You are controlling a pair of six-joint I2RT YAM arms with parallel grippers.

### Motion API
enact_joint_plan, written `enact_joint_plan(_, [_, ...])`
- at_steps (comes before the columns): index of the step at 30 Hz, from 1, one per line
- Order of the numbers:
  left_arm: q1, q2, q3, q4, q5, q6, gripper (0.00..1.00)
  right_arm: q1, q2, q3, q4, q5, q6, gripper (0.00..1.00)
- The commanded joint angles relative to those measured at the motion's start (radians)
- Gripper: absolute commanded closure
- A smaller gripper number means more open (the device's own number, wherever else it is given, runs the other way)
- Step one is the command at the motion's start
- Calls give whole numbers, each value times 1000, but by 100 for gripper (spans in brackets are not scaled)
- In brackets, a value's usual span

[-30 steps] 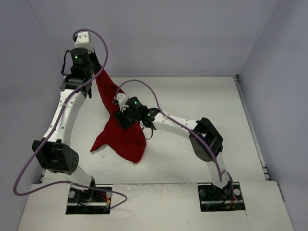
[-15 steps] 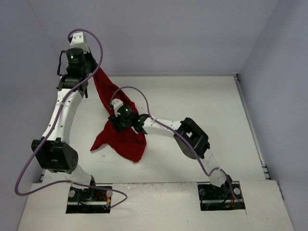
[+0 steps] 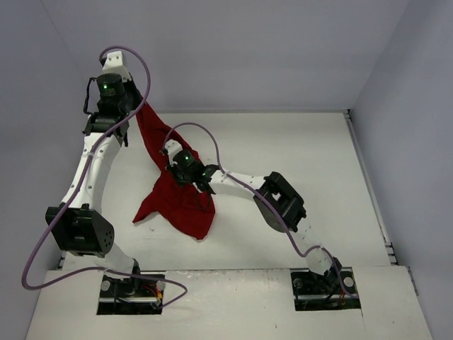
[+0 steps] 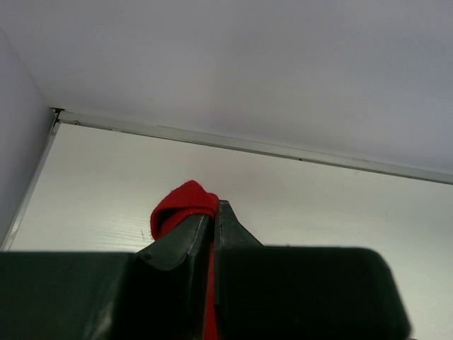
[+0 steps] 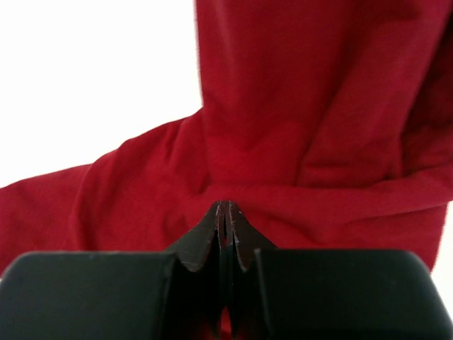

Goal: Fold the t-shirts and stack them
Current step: Flatten out the tshirt

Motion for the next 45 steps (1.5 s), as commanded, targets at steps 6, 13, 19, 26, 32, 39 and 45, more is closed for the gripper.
enact_joint_plan(6, [20,-73,10,84,3,21,100,-40,-261,-20,2,-61,-94,75])
enact_joint_plan(13, [20,-83,-31,101,3,10,100,49,-199,9,-33,28,-109,44])
enact_joint_plan(19, [22,-96,-34,100,32,11,100,49,-81,75,-67,112,-70,46])
enact_joint_plan(26, [22,-102,-46,104,47,-4,100,43,-3,115,-82,148,-72,47])
enact_joint_plan(32, [28,-111,-60,106,46,-1,100,35,32,136,-84,158,-72,48])
enact_joint_plan(39, [35,-112,-65,105,46,7,100,22,17,126,-84,140,-76,92])
enact_joint_plan(45, [45,-114,-76,102,50,23,100,12,-140,63,-89,76,-98,100])
